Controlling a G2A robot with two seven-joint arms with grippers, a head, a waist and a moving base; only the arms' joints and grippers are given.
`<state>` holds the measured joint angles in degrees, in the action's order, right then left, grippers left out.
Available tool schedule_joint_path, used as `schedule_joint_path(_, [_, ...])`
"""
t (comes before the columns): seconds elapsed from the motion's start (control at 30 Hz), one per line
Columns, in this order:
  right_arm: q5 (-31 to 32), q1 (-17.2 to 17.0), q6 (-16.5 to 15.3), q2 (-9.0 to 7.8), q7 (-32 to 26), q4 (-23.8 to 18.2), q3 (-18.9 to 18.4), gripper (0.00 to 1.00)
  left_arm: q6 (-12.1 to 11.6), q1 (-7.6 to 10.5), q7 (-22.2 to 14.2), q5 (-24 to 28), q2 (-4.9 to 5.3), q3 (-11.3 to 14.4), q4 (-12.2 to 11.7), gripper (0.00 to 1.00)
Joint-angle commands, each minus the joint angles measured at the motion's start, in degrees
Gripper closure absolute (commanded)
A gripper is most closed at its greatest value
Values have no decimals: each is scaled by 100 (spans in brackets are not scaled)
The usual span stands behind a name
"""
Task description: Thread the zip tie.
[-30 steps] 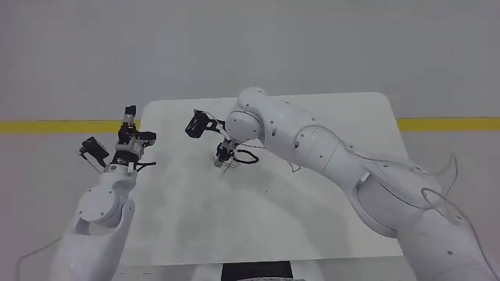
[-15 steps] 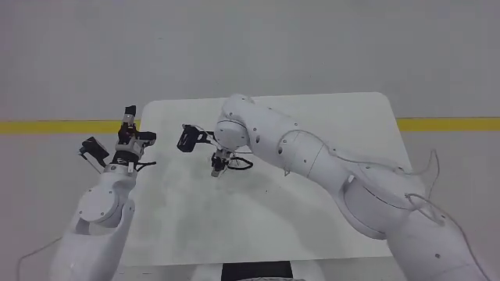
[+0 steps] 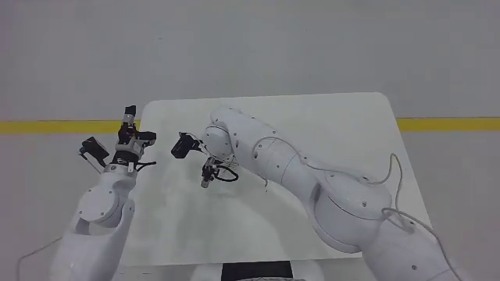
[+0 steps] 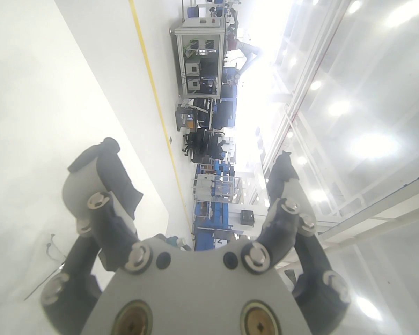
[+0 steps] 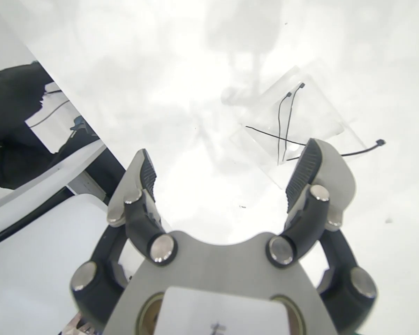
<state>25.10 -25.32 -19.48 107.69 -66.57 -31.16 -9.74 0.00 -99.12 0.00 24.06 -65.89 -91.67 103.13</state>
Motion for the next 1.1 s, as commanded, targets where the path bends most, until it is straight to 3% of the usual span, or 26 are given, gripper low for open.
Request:
schedule_joint_path(0.0, [6, 0, 0, 46, 92, 161, 0, 0, 0, 0, 0, 0, 0, 0, 0, 0])
schedule_joint_path(0.33, [6, 0, 0, 46, 92, 161, 0, 0, 0, 0, 0, 0, 0, 0, 0, 0])
schedule_joint_path(0.4, [6, 0, 0, 46, 92, 161, 0, 0, -28, -7, -399, 163, 8, 14, 16, 0])
schedule_joint_path(0.53, [6, 0, 0, 46, 92, 161, 0, 0, -76, -53, -1332, 247, 85, -458, -202, 0])
schedule_joint_path(0.73, [6, 0, 0, 46, 92, 161, 0, 0, -235, -187, -2505, 369, 160, -833, -349, 0])
schedule_joint_path(0.93, [6, 0, 0, 46, 92, 161, 0, 0, -256, -193, -2569, 366, 164, -847, -350, 0])
schedule_joint_path(1.07, [487, 4, 309, 26, 494, 78, 0, 0, -256, -193, -2569, 366, 164, -847, -350, 0])
